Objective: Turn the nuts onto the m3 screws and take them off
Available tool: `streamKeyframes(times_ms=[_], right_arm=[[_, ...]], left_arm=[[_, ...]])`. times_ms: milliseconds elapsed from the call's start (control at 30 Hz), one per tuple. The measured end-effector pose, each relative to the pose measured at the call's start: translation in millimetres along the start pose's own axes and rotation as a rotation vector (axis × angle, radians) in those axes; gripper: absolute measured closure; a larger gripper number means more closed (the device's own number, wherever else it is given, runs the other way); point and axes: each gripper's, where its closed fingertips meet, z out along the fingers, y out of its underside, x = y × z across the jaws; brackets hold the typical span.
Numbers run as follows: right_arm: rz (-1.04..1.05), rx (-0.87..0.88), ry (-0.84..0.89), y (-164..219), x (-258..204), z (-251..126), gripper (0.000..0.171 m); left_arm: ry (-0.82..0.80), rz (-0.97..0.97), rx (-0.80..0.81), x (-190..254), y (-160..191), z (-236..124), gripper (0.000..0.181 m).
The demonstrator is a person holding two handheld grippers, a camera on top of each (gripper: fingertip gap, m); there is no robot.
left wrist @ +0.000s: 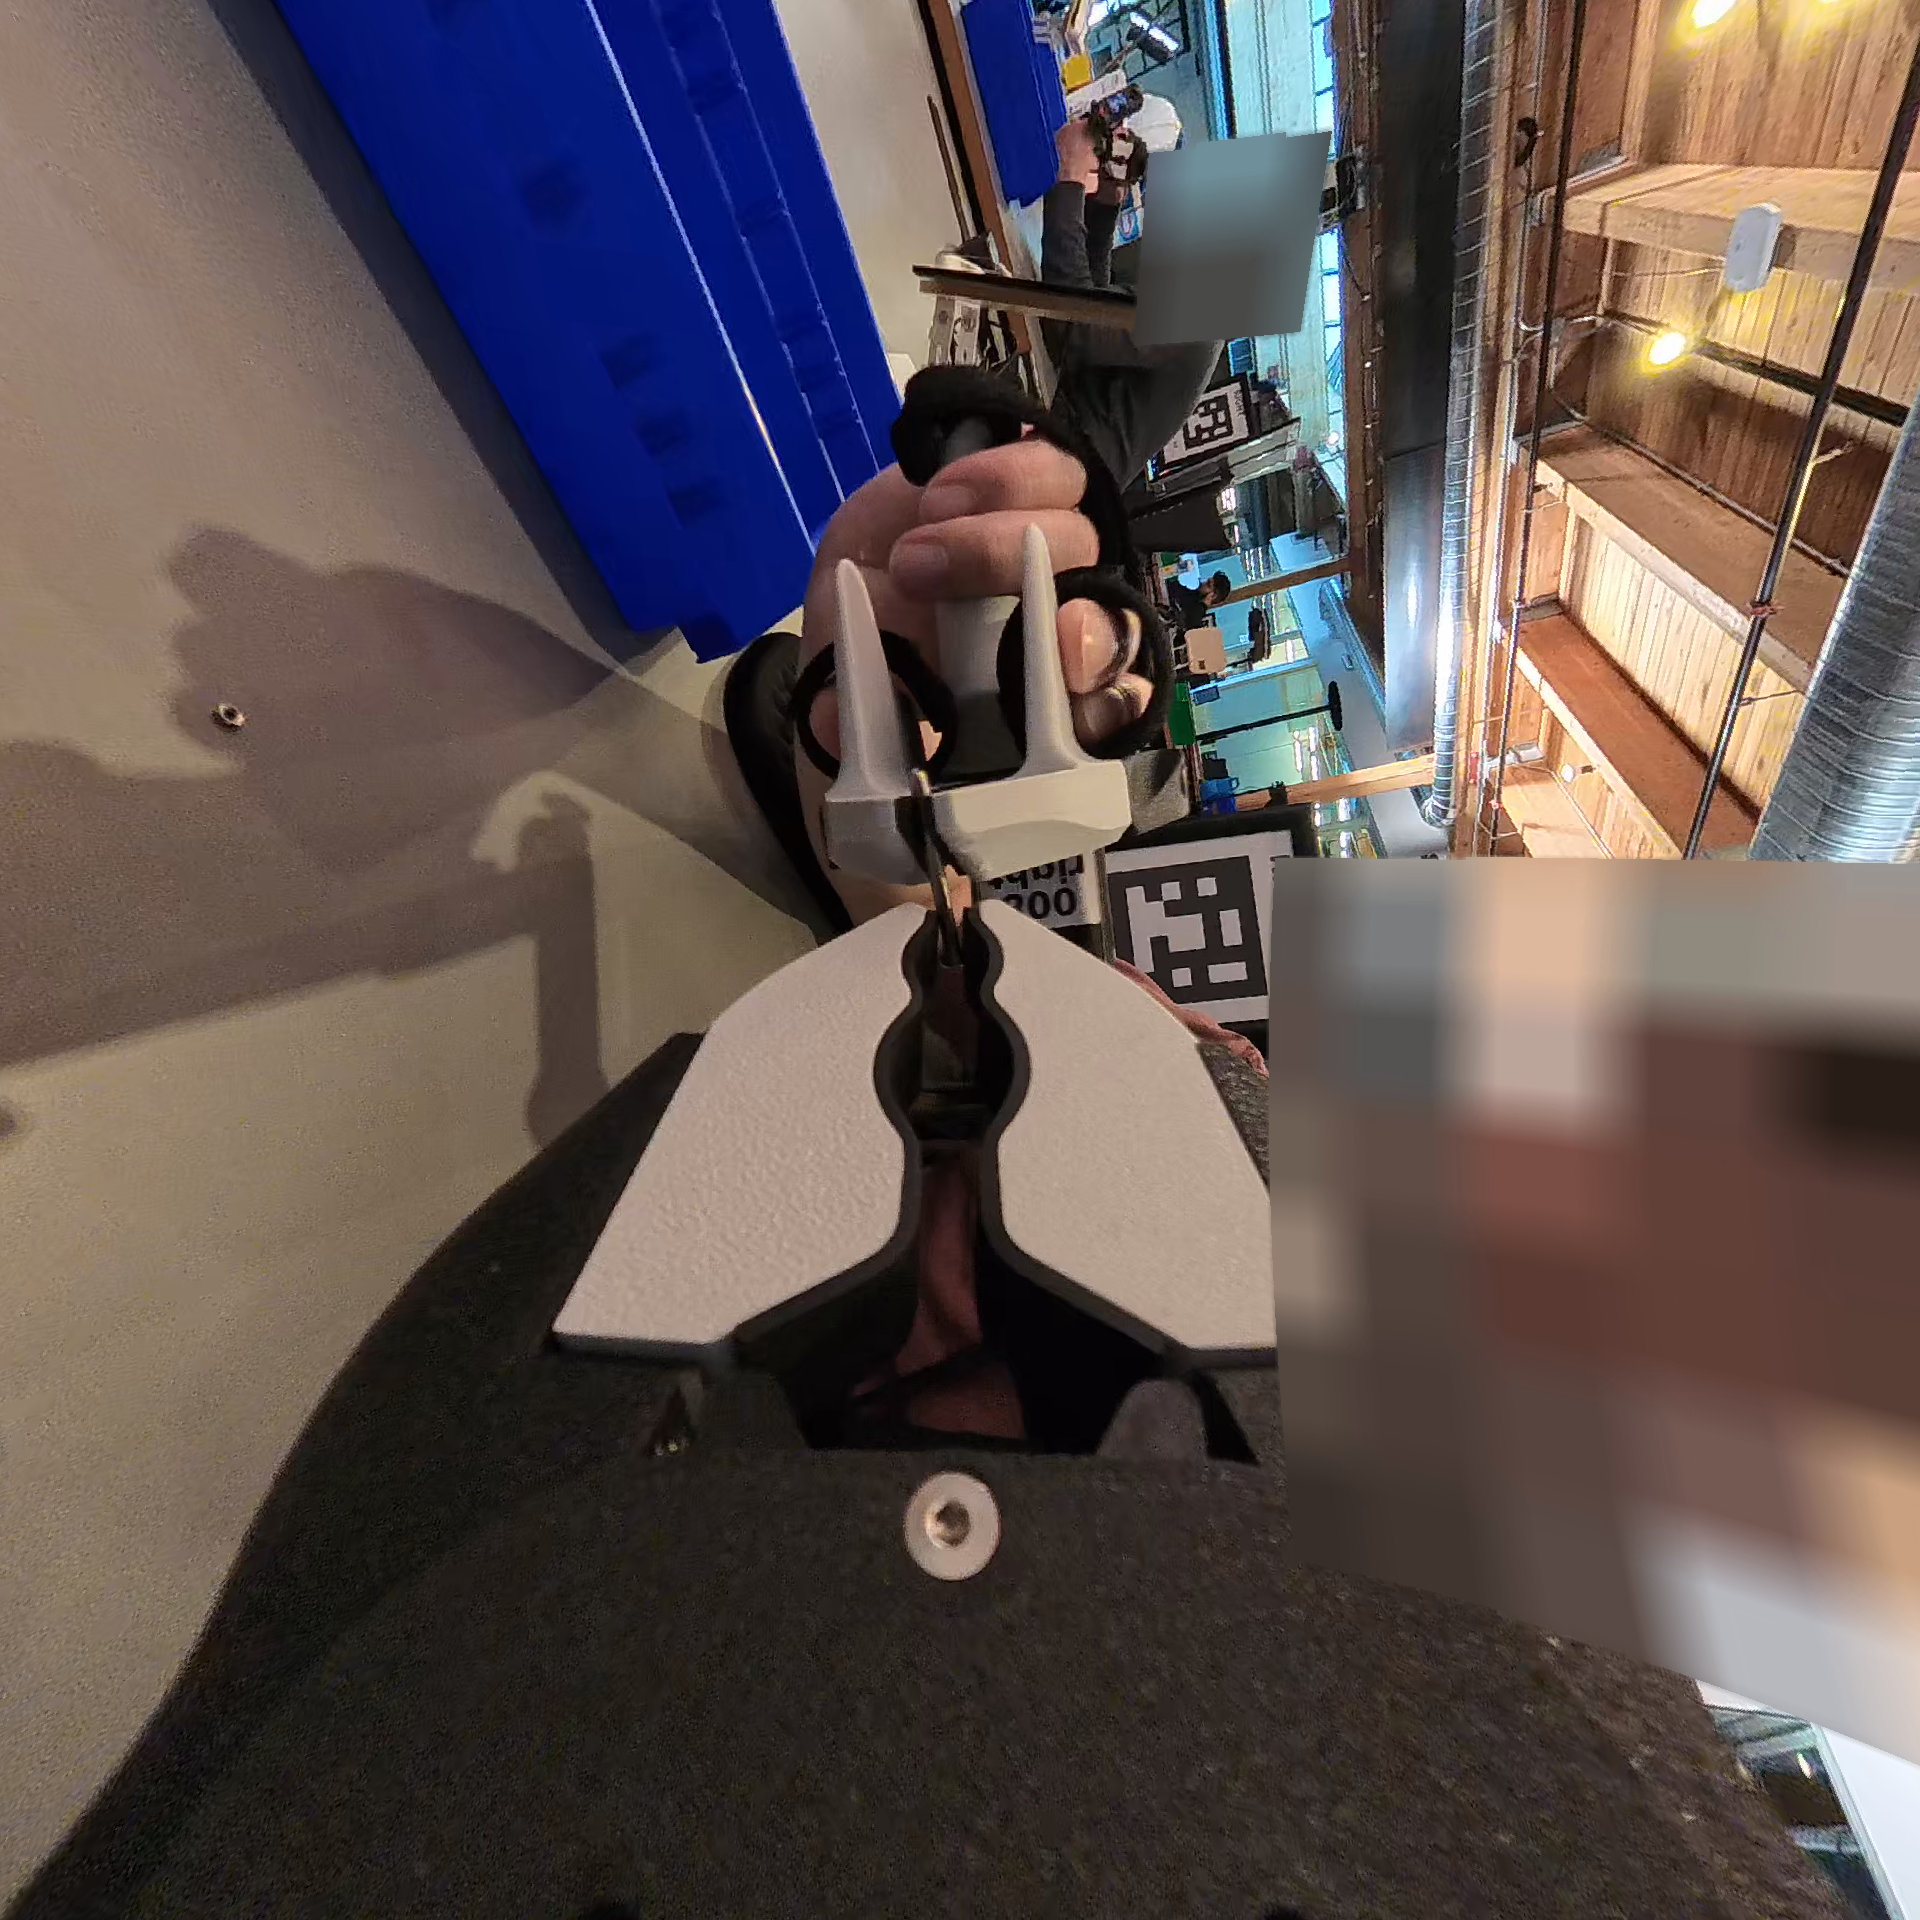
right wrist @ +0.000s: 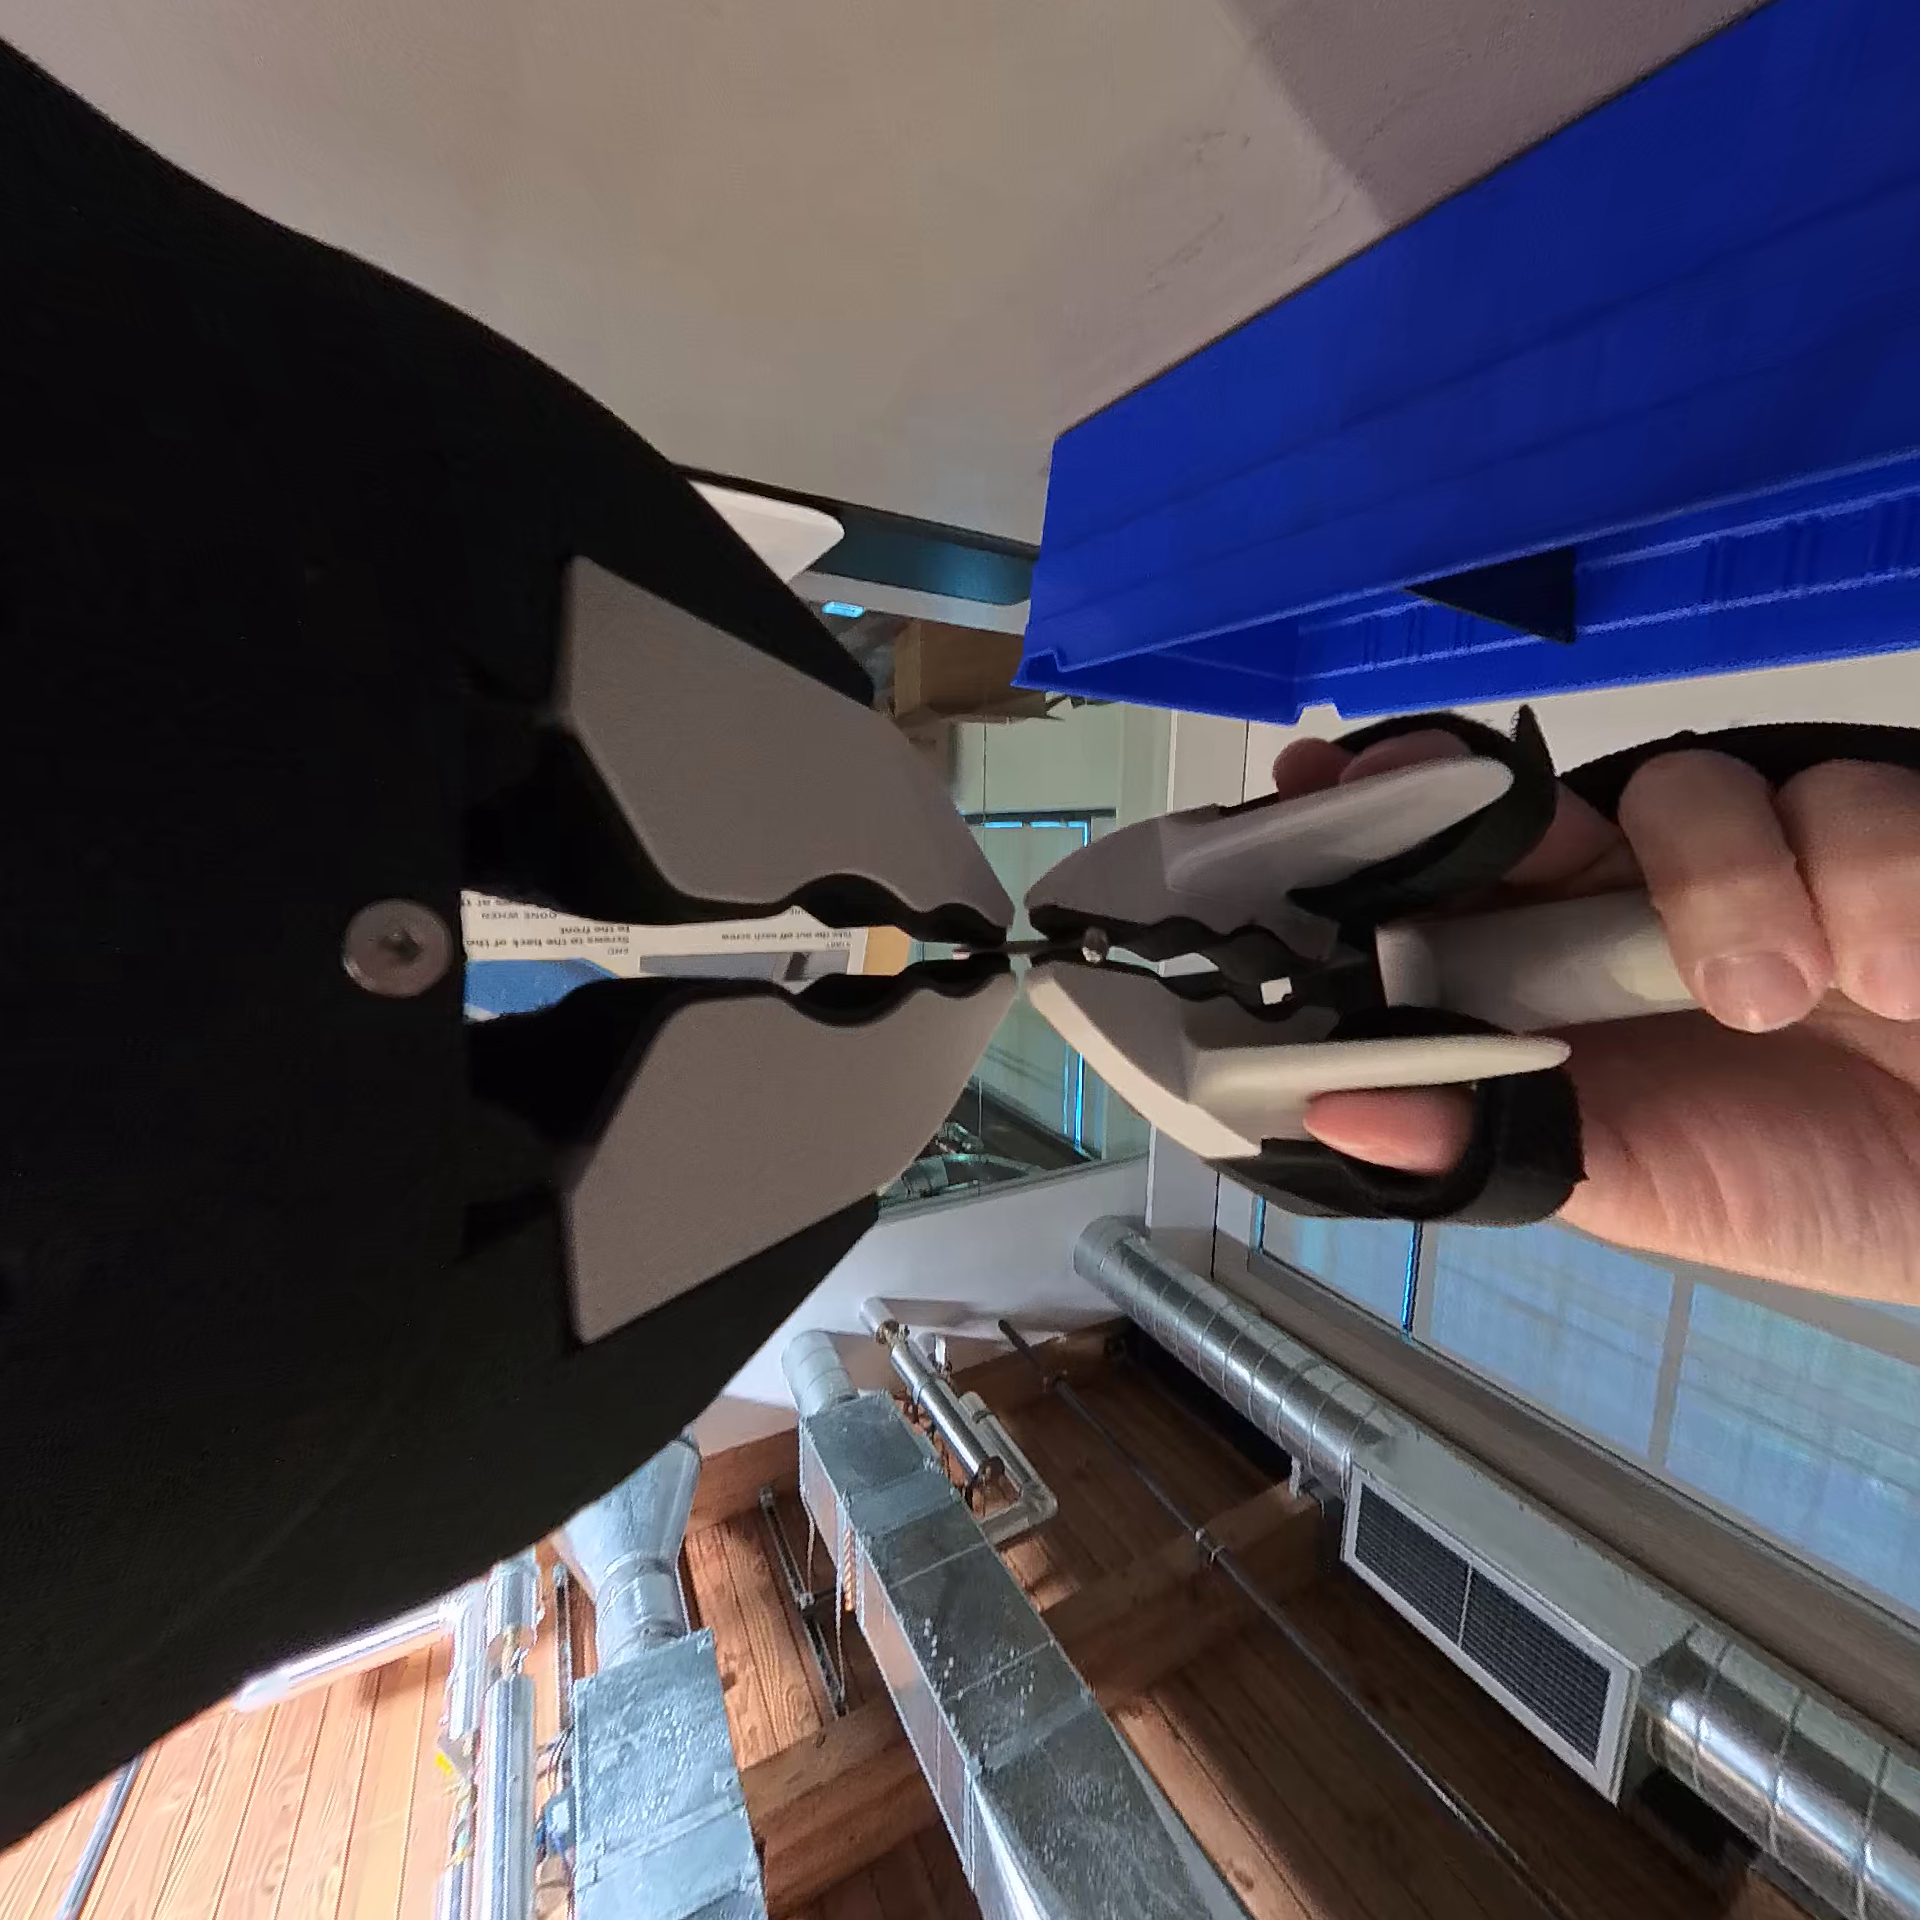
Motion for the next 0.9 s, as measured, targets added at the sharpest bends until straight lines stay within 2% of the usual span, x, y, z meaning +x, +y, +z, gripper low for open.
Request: streamKeyframes(times_ms=[400, 567, 733, 900], right_arm=[[-0.001, -0.011, 0.033, 1, -1, 2, 0.166], [0.095, -0.041, 0.080, 13, 8, 1, 0.143], [0.267, -0.086, 0.047, 34, 6, 2, 0.142], [0.600, -0.150, -0.081, 52, -2, 11, 0.143]], left_arm=[[0.000, 0.041, 0.021, -4, -2, 0, 0.179], [0.045, 0.149, 0.053, 7, -5, -3, 0.179], [0.050, 0.336, 0.160, 18, -20, -20, 0.179], [0.010, 0.533, 0.289, 29, -39, -45, 0.179]])
